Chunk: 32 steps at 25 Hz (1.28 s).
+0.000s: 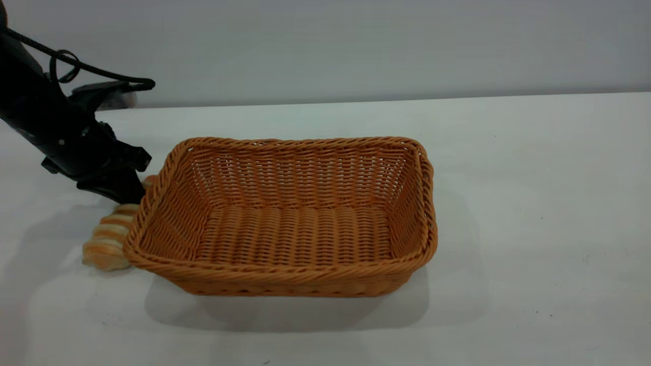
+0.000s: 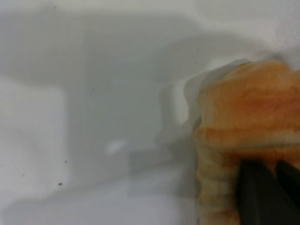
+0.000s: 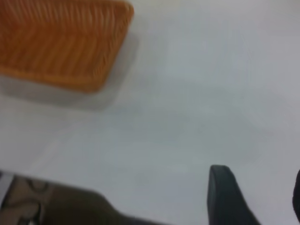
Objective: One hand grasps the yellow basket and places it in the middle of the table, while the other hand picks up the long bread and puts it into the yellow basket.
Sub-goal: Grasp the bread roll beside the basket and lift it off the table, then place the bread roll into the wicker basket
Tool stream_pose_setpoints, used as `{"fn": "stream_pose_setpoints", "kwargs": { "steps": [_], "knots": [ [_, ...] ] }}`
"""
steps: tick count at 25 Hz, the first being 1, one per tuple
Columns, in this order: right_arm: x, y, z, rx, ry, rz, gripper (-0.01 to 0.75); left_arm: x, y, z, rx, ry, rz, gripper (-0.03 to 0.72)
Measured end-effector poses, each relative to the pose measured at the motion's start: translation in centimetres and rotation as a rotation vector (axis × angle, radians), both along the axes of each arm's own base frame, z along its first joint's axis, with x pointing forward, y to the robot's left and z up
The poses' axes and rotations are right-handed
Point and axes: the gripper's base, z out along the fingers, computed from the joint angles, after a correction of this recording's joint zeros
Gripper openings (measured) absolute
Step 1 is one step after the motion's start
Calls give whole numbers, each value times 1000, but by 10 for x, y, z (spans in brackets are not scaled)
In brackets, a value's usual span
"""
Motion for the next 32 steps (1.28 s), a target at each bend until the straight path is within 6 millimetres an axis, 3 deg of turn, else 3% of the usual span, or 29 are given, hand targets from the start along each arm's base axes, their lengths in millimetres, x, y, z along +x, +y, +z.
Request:
{"fn": "stream_pose_setpoints", "kwargs": {
  "steps": [3,11,17,24,32],
  "knots": [
    [2,0,-7,-3,28,-3,332,0,1,19,28,-29,-37,31],
    [4,-3,-9,-31,19,-23,332,2,4,96,76,-205,-55,31],
    [8,-4,-13,-33,9,-32,332,-1,-4,133,14,-289,-43,31],
    [8,-4,-12,-33,3,-36,332,-3,-46,147,-195,-359,-164,31],
    [8,-4,-12,-33,3,-36,332,-18,-110,153,-326,-379,-392,30]
  ]
}}
